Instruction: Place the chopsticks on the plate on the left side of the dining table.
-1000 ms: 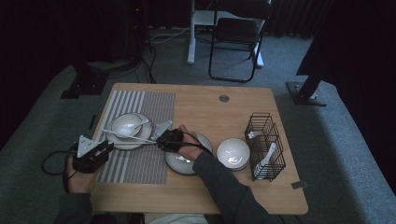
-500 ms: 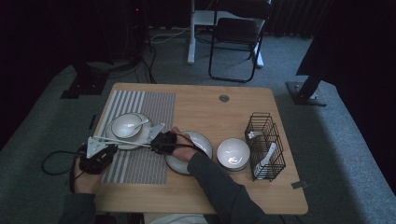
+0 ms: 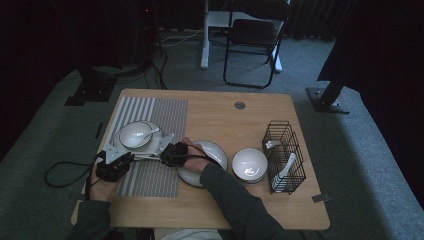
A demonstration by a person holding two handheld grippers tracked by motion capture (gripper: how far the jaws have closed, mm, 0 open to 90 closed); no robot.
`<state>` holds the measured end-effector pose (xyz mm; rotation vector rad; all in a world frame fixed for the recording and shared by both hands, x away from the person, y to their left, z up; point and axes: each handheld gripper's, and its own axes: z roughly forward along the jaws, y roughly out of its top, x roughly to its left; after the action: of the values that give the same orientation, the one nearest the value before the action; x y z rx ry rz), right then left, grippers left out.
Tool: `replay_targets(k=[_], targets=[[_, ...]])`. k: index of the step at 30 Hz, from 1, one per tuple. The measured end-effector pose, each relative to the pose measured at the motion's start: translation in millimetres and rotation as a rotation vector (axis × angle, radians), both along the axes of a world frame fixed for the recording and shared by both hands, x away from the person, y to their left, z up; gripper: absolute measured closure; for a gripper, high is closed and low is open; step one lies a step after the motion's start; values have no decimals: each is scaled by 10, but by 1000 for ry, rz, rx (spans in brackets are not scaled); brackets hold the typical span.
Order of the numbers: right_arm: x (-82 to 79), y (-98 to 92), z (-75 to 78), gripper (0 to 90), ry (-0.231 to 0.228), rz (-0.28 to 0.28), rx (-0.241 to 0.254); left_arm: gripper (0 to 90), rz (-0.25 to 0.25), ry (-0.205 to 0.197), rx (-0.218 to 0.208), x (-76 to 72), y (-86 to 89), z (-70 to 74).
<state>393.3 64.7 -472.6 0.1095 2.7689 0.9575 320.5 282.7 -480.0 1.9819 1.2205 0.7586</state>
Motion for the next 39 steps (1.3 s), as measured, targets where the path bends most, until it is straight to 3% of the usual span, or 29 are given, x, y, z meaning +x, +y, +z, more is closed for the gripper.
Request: replay_targets(k=[6,18,29,33,39], targets=[[25,1,-10,864,-12,-1,-10,810,8,11,-1,56,-18,-63],[1,-53,-10,865,-14,33,35,803,13,-18,-4,-25,-7,-25],[42,-82,-42,865,-5,37,41,794,3,-8,3,-6,-42,-59],[20,-111,-4,864,-12,40,76,794,4,-28,-2,-48,-38,-22],[20,-110,-21,865,-2,63,68,788,-1,-26,1,-74,-43,-25]])
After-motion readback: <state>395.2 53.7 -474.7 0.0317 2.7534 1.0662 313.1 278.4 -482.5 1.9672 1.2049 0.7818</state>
